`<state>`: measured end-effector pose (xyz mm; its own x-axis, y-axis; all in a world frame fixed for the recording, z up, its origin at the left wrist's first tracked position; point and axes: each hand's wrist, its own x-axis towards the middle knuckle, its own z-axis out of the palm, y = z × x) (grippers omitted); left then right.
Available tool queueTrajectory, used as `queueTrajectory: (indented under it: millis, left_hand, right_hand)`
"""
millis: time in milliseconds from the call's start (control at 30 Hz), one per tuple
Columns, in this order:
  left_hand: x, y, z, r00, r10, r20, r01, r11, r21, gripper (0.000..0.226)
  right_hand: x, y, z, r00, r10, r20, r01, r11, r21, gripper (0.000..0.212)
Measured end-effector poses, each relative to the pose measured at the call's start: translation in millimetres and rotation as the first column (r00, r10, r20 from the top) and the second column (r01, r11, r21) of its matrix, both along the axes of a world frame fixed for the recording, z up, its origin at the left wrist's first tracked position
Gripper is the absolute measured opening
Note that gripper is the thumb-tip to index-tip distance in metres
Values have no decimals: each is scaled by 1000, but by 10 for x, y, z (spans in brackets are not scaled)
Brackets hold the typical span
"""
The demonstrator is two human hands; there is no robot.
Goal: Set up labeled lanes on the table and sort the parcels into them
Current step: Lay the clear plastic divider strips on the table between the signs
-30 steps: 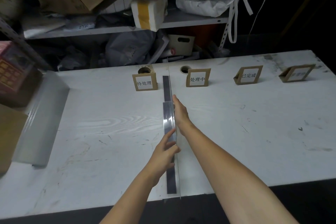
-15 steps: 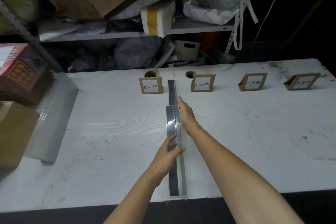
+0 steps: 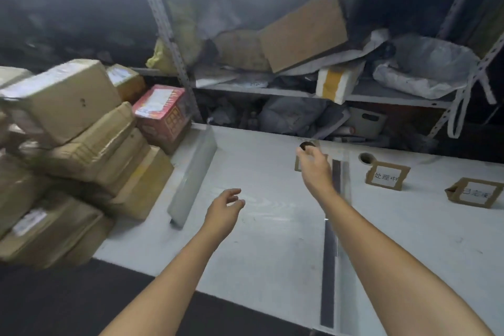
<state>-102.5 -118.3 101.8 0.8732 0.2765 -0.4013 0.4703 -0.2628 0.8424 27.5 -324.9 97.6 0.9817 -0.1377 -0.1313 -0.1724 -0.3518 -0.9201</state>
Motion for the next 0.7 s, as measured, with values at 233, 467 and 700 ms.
queueTrajectory:
  millis: [233, 467, 700]
  left_hand:
    - [320, 1548, 155, 974, 203, 96, -217, 963, 160, 25]
    - [687, 2221, -170, 990, 140, 20, -141, 982, 129, 29]
    - [777, 2118, -568, 973, -159, -168, 202, 939, 280, 45]
  right_hand:
    - [-65, 1633, 27, 971, 223, -83, -221, 975, 33, 51]
    - [-95, 2803, -308, 955, 205, -215, -191, 978, 86, 53]
    - [29, 3180, -590, 953, 128, -274, -107, 990, 91, 56]
